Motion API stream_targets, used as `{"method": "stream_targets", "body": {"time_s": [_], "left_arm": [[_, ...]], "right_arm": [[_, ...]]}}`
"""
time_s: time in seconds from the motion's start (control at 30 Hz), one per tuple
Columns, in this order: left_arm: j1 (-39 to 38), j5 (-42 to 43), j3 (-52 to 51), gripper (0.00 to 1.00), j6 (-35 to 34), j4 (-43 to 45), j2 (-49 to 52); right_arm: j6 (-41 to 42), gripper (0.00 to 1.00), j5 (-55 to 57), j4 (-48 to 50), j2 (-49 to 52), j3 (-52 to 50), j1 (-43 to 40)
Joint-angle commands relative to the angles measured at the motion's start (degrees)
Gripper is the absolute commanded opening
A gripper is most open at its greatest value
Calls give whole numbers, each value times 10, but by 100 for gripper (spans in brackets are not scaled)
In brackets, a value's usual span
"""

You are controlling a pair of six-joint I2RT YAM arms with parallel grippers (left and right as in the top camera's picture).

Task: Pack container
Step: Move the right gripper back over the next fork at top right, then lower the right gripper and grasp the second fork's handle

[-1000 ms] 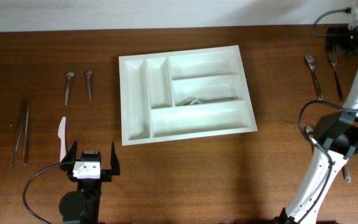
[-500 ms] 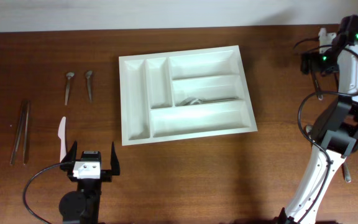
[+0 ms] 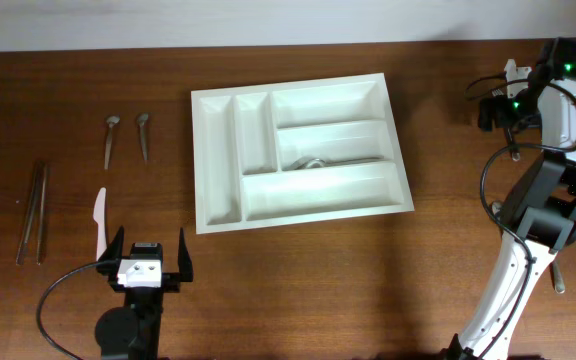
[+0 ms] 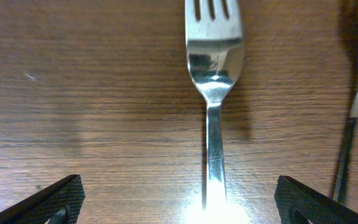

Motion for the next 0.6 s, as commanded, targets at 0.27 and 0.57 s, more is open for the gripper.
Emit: {"method": "stream_targets", "body": {"time_s": [0.27, 0.57], "left_arm": [[-2, -2, -3, 99, 9, 0, -3], [-2, -2, -3, 99, 9, 0, -3]], "right_arm": [[-8, 99, -16, 9, 26, -5, -17], [-23, 100, -16, 10, 26, -5, -20]]}}
